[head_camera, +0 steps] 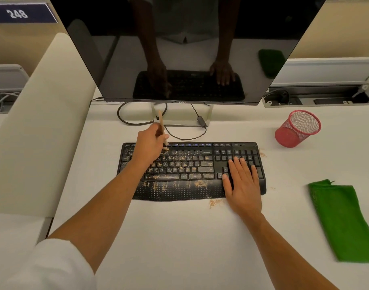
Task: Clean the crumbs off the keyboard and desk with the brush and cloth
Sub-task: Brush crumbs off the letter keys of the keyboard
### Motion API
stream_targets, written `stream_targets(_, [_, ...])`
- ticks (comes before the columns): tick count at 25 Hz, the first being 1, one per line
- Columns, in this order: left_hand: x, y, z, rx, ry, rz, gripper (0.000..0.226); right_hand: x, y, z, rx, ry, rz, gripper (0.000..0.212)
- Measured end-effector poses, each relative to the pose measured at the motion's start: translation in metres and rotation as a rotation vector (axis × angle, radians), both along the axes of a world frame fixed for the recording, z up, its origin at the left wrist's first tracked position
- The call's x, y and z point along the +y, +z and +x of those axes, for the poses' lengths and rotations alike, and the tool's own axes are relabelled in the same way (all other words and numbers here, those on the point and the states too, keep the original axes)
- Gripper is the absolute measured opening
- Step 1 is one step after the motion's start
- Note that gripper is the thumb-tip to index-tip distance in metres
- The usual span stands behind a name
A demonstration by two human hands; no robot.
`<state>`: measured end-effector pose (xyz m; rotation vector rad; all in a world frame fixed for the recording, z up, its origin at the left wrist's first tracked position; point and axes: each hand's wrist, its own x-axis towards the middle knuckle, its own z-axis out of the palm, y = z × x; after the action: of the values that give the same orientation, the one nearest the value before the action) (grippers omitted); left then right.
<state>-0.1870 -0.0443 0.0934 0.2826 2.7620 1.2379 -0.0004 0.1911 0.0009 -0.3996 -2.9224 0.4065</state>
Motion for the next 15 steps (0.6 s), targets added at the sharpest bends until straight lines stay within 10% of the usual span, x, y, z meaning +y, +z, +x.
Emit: stream_targets(15, [0.009, -0.008, 0.0, -0.084, 0.055, 0.149, 0.018, -0.001, 0.0, -0.001, 0.039, -0.004, 0.005, 0.062])
